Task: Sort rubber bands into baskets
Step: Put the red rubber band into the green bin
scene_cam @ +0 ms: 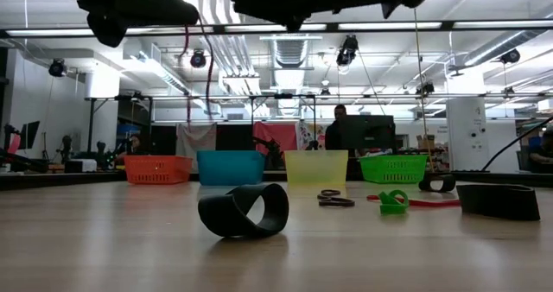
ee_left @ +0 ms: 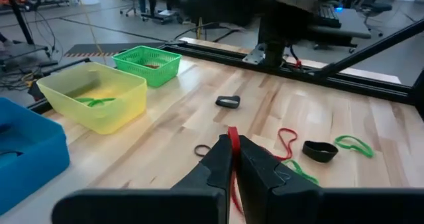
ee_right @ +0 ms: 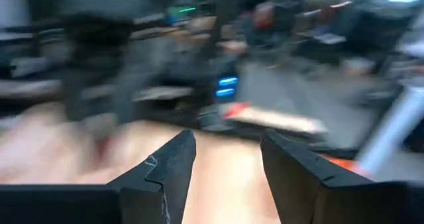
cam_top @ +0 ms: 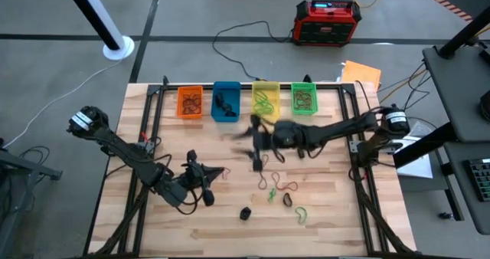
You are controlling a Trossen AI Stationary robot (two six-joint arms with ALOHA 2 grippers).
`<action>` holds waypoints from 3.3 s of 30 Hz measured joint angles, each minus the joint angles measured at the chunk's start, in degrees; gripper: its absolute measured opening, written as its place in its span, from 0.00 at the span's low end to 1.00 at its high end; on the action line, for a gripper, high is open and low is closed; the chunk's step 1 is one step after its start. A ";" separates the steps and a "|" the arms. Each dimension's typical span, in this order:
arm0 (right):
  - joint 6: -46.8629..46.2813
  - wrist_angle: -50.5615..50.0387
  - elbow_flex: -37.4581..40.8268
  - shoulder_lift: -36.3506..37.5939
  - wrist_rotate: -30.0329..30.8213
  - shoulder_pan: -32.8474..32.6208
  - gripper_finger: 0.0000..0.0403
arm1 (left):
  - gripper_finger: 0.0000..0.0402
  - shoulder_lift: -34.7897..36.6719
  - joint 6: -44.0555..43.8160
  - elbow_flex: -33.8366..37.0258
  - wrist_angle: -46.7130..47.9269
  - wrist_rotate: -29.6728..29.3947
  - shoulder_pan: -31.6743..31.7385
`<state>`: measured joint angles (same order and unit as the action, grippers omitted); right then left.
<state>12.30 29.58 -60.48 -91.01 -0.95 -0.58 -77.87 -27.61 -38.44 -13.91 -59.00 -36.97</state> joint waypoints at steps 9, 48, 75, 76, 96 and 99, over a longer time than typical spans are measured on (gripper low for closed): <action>-0.75 -0.08 0.53 0.08 -4.02 5.58 0.36 | 0.00 -0.02 2.07 0.00 2.83 0.02 0.04; -5.77 1.19 11.24 1.39 -7.80 2.67 0.22 | 0.00 0.50 2.60 0.00 7.10 -0.22 4.23; -15.35 4.87 10.98 1.04 -7.99 0.33 0.58 | 0.00 17.54 15.21 16.94 -13.33 14.75 9.49; -15.38 5.53 10.89 0.75 -8.01 0.02 0.60 | 0.00 17.67 15.50 16.94 -13.39 14.72 10.17; -12.50 6.60 -8.14 -15.82 -0.50 -0.54 0.64 | 0.00 15.33 24.06 9.11 -13.58 14.98 18.85; -12.92 5.01 -10.18 -16.91 -0.24 -0.54 0.59 | 0.00 15.25 24.97 9.15 -13.50 15.04 19.30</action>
<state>-0.62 34.59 -70.65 -107.92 -1.20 -1.13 -62.61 -2.63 -29.28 -27.41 -43.97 -17.67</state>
